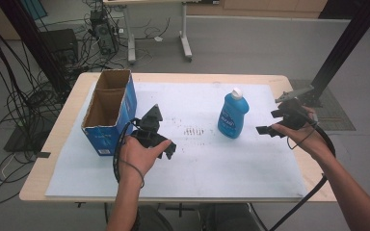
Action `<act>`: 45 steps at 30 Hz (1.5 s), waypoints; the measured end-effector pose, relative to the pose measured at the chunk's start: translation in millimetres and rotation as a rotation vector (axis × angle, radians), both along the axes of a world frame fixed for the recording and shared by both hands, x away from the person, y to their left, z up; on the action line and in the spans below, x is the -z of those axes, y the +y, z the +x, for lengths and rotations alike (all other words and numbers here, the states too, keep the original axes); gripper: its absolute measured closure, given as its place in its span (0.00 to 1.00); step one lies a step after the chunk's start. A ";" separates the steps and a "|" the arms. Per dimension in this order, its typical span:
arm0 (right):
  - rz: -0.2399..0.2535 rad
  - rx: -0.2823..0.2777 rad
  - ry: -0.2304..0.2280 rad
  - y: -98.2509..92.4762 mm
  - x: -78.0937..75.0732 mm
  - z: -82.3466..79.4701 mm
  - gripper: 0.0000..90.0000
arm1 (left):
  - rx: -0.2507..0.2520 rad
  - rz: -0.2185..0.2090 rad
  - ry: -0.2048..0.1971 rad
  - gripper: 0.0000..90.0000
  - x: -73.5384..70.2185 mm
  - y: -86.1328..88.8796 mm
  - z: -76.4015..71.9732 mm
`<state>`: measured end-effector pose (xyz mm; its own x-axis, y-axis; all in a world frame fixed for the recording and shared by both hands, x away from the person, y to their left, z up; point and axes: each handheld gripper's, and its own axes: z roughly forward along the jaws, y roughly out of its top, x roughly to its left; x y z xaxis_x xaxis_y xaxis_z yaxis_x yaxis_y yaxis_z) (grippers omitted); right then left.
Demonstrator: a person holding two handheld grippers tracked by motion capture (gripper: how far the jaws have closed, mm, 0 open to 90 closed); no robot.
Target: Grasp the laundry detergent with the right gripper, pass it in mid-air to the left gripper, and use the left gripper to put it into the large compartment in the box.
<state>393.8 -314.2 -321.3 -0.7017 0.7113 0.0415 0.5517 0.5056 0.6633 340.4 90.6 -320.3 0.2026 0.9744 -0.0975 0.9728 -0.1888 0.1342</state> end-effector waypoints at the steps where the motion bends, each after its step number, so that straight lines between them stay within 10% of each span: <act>1: 0.001 0.001 -0.004 1.2 0.9 0.0 0.05 | 0.000 0.000 -0.001 0.08 -0.2 0.0 -0.1; 45: 0.097 0.026 -0.160 54.5 50.5 21.6 0.02 | -0.006 -0.006 0.010 0.08 7.8 0.1 0.7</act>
<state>415.4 -259.7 -371.8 -0.6865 0.7272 0.0006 0.4475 0.4217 0.7886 341.1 90.7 -328.0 0.1959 0.9749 -0.1055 0.9752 -0.1823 0.1259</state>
